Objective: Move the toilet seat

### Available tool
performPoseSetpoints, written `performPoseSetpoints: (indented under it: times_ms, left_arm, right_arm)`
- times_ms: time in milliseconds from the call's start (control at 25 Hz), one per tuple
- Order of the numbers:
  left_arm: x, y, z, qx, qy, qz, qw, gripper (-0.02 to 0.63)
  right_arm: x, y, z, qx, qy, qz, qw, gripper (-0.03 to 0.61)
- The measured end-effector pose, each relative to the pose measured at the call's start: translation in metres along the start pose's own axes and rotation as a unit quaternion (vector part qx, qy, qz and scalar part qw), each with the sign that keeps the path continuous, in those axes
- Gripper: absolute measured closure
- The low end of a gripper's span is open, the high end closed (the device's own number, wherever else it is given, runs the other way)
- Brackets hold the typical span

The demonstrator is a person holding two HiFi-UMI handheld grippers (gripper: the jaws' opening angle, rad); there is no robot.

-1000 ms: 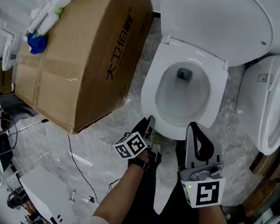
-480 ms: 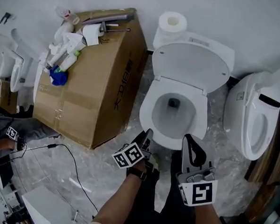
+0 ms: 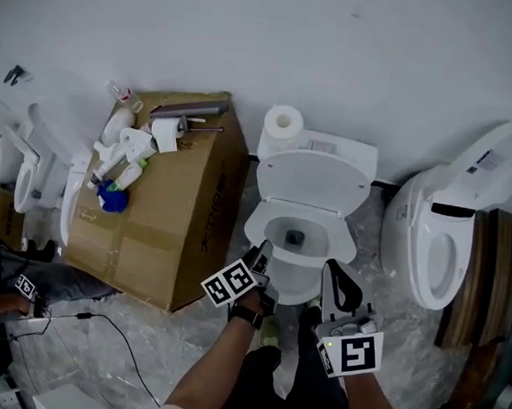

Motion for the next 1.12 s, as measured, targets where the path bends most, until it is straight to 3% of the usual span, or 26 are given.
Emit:
performPoseSetpoints:
  times_ms: [280, 480, 680, 840, 1120]
  left_arm:
    - [-0.039, 0.043, -0.045, 0.023, -0.02, -0.047, 0.9984, 0.426]
    - [-0.072, 0.069, -0.069, 0.034, -0.033, -0.076, 0.996, 0.419]
    - [-0.105, 0.094, -0.088, 0.039, -0.036, -0.111, 0.9924, 0.413]
    - [-0.127, 0.106, -0.097, 0.039, -0.033, -0.131, 0.9901, 0.408]
    - [-0.148, 0.118, -0.104, 0.04, -0.027, -0.153, 0.987, 0.403]
  right_arm:
    - [-0.029, 0.037, -0.043, -0.02, -0.005, -0.027, 0.999, 0.561]
    - [-0.061, 0.038, -0.072, -0.008, 0.022, -0.014, 1.0, 0.561]
    - [-0.094, 0.048, -0.099, -0.035, 0.037, -0.016, 0.999, 0.561]
    - [-0.113, 0.045, -0.121, -0.007, 0.064, -0.004, 0.998, 0.561]
    - [-0.144, 0.052, -0.139, -0.033, 0.079, -0.01, 0.996, 0.561]
Point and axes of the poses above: the fingertips, and each gripper's own axes: x backward along the fingers, z to its left, y out of its top, the point moved 4 cm from there along x, backward along the fingers, and after that the axes turned 2 degrees about -y, right-handed, at the moved point
